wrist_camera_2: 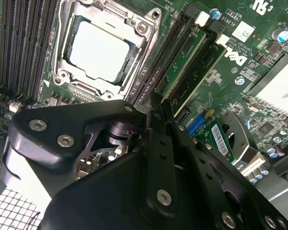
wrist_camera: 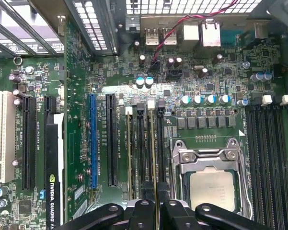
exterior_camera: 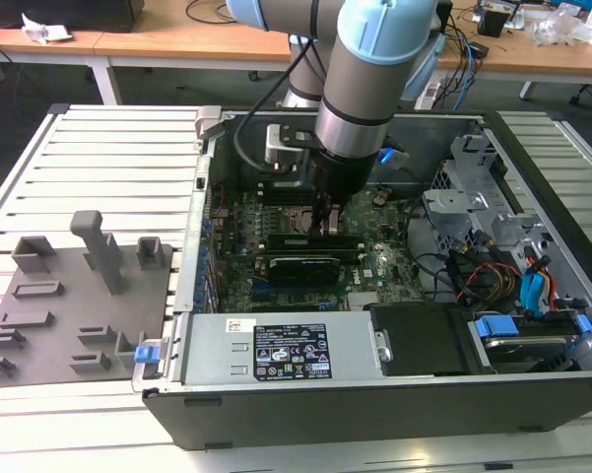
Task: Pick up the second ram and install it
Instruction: 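Insert the second ram into the second slot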
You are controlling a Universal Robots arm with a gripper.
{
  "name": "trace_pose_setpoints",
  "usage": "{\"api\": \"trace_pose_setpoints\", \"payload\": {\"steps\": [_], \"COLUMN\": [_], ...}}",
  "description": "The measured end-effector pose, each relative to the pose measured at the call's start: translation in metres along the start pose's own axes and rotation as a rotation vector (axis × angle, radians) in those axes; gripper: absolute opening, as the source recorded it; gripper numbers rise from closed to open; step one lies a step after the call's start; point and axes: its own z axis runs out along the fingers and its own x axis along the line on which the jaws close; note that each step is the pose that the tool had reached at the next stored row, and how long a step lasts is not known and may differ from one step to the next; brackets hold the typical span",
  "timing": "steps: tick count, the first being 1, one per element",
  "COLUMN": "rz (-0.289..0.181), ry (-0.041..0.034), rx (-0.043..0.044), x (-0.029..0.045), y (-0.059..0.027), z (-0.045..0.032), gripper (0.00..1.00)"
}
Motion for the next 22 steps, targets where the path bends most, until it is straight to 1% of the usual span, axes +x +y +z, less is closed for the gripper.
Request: {"api": "trace_pose_setpoints", "payload": {"steps": [4, 5, 6, 7, 9, 12, 19, 22], "rz": [0.001, 0.003, 0.003, 0.003, 0.003, 0.002, 0.002, 0.002], "ry": [-0.0004, -0.006, -0.0096, -0.0098, -0.0104, -0.016, -0.0163, -0.0175], "rx": [0.0003, 0.0002, -0.0001, 0.0, -0.0002, -0.0003, -0.0005, -0.0004], "x": [0.0, -0.0001, 0.0006, 0.0021, 0.0021, 0.0015, 0.0029, 0.0029], "y": [-0.0004, -0.0006, -0.0006, -0.0007, -0.0008, -0.0008, -0.0011, -0.0012], "z": [0.0003, 0.0014, 0.0018, 0.0021, 0.0029, 0.0036, 0.0057, 0.0069], "gripper": [0.14, 0.14, 0.14, 0.14, 0.14, 0.14, 0.14, 0.14]}}
